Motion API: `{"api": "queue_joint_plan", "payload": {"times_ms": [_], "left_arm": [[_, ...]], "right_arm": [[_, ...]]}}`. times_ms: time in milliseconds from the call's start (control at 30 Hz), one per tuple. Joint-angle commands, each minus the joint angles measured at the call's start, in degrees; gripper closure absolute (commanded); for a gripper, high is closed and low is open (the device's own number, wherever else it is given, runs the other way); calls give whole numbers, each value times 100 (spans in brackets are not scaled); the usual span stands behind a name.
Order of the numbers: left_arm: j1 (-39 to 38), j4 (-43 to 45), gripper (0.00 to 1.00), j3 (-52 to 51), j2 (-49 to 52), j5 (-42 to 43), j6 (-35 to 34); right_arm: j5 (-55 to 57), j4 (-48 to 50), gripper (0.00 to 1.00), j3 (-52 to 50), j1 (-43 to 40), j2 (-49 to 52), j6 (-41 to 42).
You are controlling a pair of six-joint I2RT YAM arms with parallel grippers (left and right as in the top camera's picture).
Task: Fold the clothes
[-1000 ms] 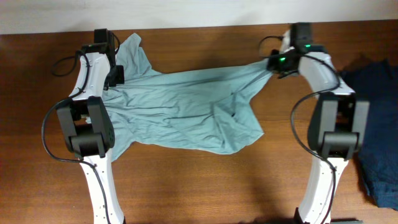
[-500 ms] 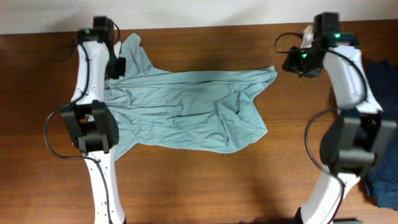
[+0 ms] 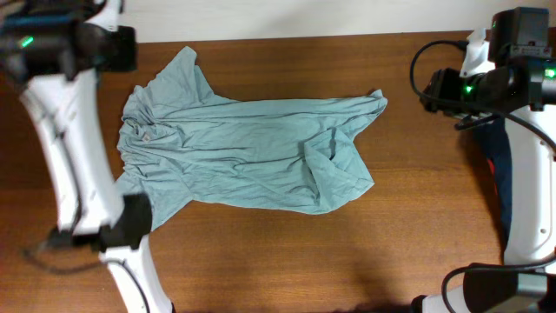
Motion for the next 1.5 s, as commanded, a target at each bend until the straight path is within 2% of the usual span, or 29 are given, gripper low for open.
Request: {"api": "queue_joint_plan", "payload": {"times_ms": [0, 100, 200, 267, 367, 533, 667, 767, 1033, 1367, 1400, 1467], "left_arm": [[-22, -24, 73, -625, -1346, -37, 63], [-22, -22, 66, -1790, -2258, -282, -7], [28, 61, 63, -3156, -2809, -369, -420], [31, 105, 63, -3873, -2870, -369, -575], [31, 280, 62, -4787, -2865, -212, -575], [33, 1099, 60, -6341, -2865, -170, -616], [33, 1777, 52, -7230, -2865, -153, -702], [33, 2138, 49, -7720, -2863, -155, -699], [52, 2472, 45, -8037, -2863, -155, -699], [52, 2684, 43, -8041, -2863, -155, -699], [52, 2684, 43, -8041, -2863, -155, -699], [52, 2686, 43, -8041, -2863, -155, -699]], "right_arm": [[-262, 59, 42, -459, 352, 114, 24], [-262, 496, 28, -1016, 901, 131, -168], [-175, 1344, 14, -1755, 1646, 282, -205], [107, 1939, 9, -2153, 1954, 474, -205], [267, 2647, 8, -2535, 2173, 833, -323], [46, 3145, 9, -2627, 2236, 1523, -907], [-688, 3156, 11, -2627, 2236, 1891, -1510], [-1231, 2920, 24, -2632, 2236, 2046, -1818], [-1226, 2691, 28, -2638, 2275, 2037, -1856], [-879, 3128, 29, -2721, 2387, 2044, -1895], [-881, 3128, 30, -2747, 2387, 2044, -1895], [-885, 3075, 46, -2824, 2387, 2044, -1891]]}}
